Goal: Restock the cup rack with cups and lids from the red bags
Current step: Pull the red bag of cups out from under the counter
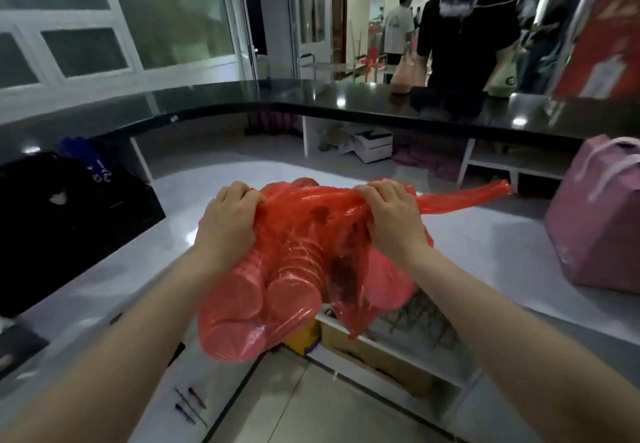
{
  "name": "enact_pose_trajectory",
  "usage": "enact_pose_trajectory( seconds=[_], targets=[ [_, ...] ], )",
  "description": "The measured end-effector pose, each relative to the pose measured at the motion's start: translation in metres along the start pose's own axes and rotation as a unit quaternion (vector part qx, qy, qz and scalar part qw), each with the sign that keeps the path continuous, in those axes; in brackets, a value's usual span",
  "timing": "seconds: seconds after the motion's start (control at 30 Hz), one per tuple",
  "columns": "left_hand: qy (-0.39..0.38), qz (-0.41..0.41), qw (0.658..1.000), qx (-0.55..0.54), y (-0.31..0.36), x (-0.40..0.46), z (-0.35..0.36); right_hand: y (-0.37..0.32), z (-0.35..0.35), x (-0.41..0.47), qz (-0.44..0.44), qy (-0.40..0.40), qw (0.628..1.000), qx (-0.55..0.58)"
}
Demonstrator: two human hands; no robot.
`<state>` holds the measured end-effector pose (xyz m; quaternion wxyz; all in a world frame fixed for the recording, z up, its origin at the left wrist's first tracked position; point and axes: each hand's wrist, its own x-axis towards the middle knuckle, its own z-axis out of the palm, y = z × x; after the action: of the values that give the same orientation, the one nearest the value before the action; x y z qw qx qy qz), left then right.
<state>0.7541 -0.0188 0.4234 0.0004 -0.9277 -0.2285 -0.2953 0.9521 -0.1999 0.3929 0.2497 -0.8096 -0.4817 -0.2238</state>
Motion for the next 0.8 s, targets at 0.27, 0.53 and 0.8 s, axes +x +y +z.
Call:
enact_pose_trajectory(
  seconds=[0.27,0.53,0.8],
  targets=[
    [-0.018,0.004,0.999,-0.035,-0.049,0.109,0.087,0.045,0.068,0.077,0.043,-0.026,0.998,-0.043],
    [-0.054,0.051,0.996,-0.052,-0.073,0.221,0.17,0.109,0.112,0.136,0.129,0.0,0.988,-0.086],
    [-0.078,0.169,0.982,0.002,-0.063,0.296,0.24,0.179,0.146,0.18,0.209,0.018,0.967,-0.146]
  ],
)
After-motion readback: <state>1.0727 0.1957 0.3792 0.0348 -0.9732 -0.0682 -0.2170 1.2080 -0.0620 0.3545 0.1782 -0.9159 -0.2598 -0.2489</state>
